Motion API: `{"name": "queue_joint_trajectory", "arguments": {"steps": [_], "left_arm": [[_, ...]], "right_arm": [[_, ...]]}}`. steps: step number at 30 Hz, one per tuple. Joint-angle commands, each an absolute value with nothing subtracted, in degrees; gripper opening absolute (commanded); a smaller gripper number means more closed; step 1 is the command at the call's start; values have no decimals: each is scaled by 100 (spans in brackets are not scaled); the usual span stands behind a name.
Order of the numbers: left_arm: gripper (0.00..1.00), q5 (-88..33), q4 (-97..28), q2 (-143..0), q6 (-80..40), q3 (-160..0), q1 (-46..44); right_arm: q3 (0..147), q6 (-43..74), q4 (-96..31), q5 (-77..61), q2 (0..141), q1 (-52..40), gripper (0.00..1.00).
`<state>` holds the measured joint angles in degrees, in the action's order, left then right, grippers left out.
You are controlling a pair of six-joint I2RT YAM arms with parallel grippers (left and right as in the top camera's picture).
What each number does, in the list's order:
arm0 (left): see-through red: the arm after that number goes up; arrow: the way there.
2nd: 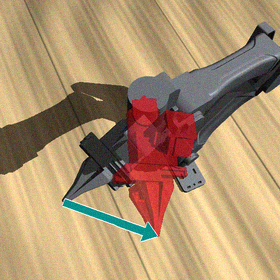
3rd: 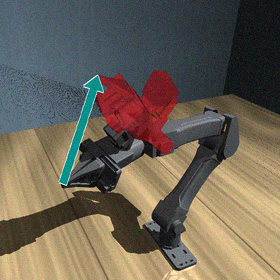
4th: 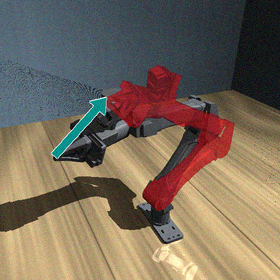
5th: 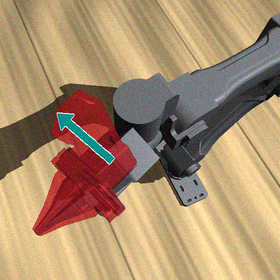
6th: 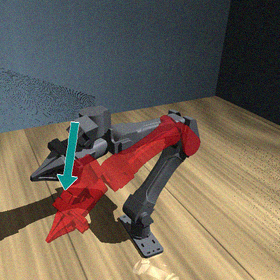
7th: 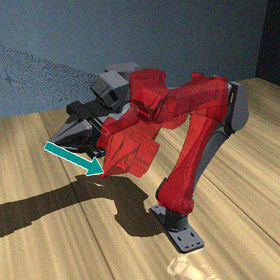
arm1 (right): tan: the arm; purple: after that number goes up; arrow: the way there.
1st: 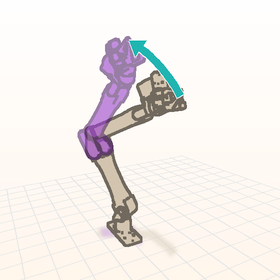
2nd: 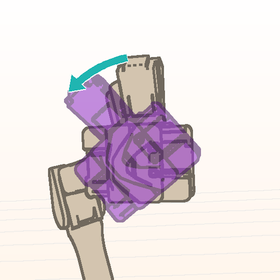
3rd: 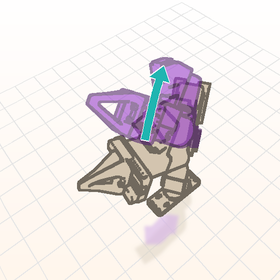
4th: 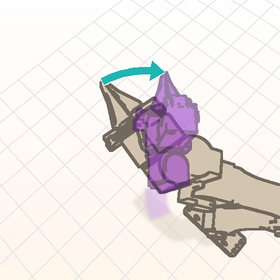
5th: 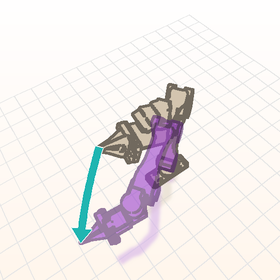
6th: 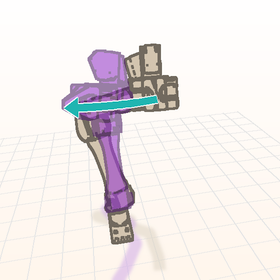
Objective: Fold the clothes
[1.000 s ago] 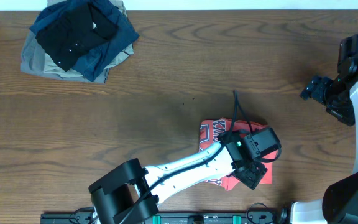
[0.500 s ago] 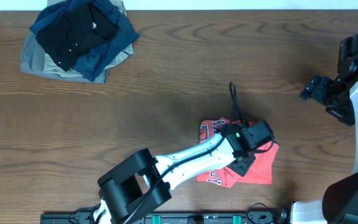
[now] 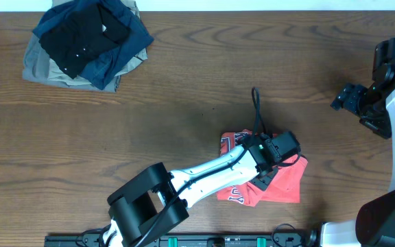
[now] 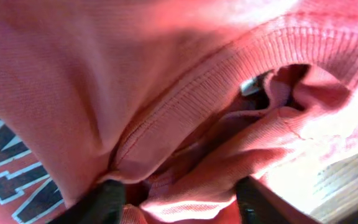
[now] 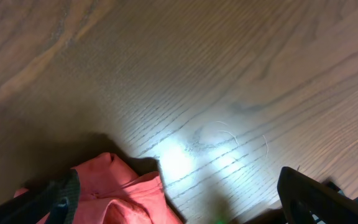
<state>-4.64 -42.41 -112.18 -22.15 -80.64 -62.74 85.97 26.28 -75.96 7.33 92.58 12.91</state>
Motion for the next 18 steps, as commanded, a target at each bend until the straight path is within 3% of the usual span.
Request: {"name": "queue_joint_trajectory", "arguments": {"steps": [1,4,9,18], "left_arm": [[50,-687,-4252,-11316,-2145,-8084,-6298],[41,-703,-4250,-11316,-2145,-8084,-6348],[7,-705,-4250,-11316,-2145,-8086,-6372],[6,-751,-4429,-11028,-2143,-8372,-6372]], "right_arm": [[8654,2565,-7605,794,9249,1269,99],[8654,2565,-7605,792,9249,1269,99],[8654,2565,-7605,794,9249,1269,98],[8654,2565,-7605,794,9249,1269,99]]}}
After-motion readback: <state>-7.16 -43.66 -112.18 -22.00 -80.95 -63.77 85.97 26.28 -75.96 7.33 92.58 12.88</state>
